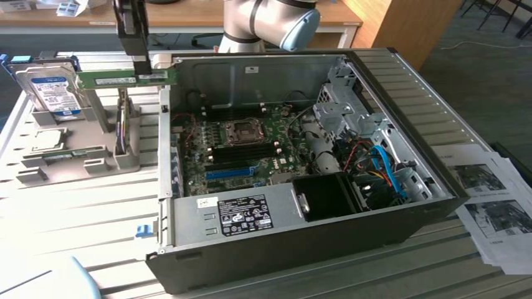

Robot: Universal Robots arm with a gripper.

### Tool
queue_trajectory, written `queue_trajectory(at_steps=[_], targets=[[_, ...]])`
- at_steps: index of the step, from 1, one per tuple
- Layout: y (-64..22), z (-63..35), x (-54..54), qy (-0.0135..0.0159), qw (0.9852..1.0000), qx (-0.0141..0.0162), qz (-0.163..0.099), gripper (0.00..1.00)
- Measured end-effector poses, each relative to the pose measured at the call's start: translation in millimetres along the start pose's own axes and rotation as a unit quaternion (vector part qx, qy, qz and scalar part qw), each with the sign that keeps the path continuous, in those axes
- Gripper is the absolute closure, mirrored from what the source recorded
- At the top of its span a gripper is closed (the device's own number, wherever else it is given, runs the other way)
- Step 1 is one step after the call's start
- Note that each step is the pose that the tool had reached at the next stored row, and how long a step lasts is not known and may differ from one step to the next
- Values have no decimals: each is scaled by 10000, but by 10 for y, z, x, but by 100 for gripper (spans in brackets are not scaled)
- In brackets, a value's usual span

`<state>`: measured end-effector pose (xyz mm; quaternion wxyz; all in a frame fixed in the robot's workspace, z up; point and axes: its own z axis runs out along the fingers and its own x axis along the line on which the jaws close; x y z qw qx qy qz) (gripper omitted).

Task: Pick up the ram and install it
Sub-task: 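Pick up the ram and move it above insertion slot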

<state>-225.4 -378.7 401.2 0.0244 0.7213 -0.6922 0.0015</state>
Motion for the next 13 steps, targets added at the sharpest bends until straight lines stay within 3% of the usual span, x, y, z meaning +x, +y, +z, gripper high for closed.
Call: queue_trajectory(at_steps=[13], targets=[[-209,-6,9,0,10000,-4,0,89]])
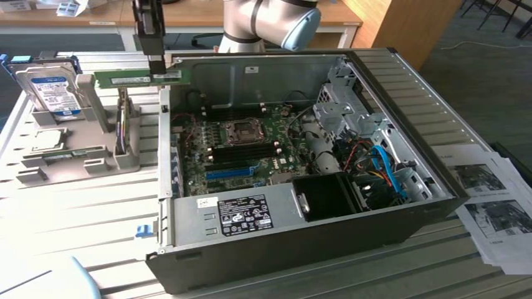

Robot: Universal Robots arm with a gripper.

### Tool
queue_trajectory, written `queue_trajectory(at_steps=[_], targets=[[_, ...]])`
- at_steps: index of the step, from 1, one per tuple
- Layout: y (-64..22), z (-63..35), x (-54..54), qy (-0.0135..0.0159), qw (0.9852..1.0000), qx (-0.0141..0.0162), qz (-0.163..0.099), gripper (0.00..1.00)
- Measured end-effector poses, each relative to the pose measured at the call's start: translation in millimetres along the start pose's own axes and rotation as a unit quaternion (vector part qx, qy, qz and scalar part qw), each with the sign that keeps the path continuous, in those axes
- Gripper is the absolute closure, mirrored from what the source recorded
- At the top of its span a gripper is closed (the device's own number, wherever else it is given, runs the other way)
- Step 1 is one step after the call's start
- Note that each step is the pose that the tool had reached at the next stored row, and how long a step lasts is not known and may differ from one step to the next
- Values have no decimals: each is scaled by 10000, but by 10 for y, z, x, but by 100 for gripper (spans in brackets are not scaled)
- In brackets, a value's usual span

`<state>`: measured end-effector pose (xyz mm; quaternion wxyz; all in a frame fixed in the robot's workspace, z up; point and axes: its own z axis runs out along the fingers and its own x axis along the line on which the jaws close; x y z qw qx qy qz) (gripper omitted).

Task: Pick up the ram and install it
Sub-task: 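Pick up the ram and move it above insertion slot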

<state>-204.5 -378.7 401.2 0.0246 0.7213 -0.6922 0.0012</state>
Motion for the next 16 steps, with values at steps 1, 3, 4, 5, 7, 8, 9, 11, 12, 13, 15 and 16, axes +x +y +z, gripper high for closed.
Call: queue_trajectory(at_steps=[1,3,4,5,7,8,9,11,12,13,15,16], targets=[[-16,-1,1,0,10000,0,0,89],[-47,-2,2,0,10000,0,0,89],[-62,-2,3,0,10000,-1,0,89],[-78,-3,3,0,10000,-1,-1,89],[-108,-4,5,0,10000,-1,0,89],[-122,-4,5,0,10000,-1,0,89],[-137,-5,6,0,10000,-1,0,89],[-169,-6,7,0,10000,-1,0,89],[-185,-6,8,-1,10000,-1,-1,89],[-201,-6,8,-1,10000,-1,-1,89],[-228,-7,10,-1,10000,-1,-1,89],[-240,-8,10,-1,10000,-1,-2,89]])
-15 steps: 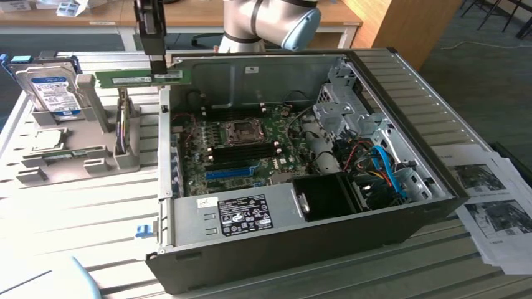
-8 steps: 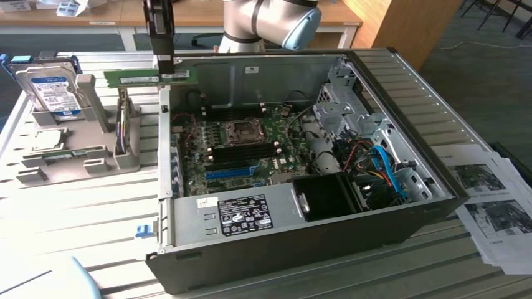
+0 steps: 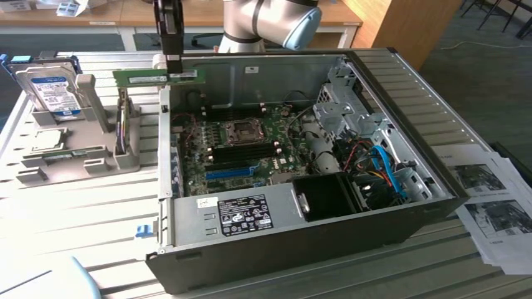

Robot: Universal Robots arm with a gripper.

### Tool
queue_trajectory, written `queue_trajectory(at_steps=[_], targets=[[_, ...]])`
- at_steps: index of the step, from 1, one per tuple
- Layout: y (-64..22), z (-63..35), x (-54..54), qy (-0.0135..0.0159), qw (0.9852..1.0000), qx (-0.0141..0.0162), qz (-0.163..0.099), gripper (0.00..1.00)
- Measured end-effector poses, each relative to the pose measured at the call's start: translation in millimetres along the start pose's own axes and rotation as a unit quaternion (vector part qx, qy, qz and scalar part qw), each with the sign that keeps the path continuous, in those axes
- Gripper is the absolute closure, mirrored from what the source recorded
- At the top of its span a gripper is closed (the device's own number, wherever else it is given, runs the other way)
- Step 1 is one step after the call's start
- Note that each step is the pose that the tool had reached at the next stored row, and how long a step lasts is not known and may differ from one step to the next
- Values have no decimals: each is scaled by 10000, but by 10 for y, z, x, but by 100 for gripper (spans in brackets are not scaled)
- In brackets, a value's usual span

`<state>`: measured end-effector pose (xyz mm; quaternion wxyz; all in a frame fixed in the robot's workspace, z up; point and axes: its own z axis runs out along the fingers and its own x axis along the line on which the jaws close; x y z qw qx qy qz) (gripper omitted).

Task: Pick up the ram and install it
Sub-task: 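Pick up the ram and move it above insertion slot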

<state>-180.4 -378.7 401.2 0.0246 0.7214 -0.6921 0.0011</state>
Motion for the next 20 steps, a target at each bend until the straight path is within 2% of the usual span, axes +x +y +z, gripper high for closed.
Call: queue_trajectory(at_steps=[20], targets=[[-280,-9,12,-30,10000,2,-3,89]])
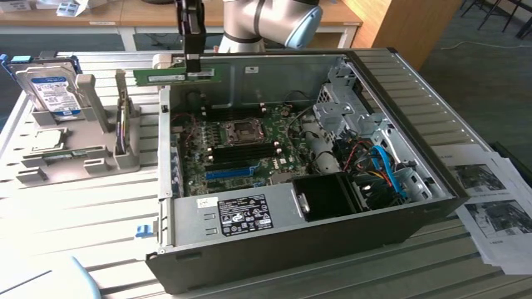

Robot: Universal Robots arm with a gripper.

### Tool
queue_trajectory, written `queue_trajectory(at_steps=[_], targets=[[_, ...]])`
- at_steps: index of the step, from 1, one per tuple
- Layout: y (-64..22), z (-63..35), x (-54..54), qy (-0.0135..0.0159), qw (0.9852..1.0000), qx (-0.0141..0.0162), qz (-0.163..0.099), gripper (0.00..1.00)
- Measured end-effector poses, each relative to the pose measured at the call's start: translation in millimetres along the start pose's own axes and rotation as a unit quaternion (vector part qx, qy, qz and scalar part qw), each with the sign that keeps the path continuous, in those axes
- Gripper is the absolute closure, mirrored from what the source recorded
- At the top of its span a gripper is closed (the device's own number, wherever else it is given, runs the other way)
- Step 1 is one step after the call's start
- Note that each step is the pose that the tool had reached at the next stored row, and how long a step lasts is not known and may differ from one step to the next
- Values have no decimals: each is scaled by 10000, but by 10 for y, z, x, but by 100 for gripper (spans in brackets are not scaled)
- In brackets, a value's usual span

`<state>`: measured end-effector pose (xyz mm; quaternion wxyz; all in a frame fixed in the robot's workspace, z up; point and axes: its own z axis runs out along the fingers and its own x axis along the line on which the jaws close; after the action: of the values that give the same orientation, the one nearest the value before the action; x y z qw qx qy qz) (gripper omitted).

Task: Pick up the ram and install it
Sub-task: 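Pick up the ram and move it above insertion slot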

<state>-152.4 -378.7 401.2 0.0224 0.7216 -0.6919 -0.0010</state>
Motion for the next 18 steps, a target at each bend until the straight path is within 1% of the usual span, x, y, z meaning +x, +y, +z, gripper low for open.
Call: queue_trajectory(at_steps=[18], targets=[[-396,-13,17,-48,10000,2,-5,89]])
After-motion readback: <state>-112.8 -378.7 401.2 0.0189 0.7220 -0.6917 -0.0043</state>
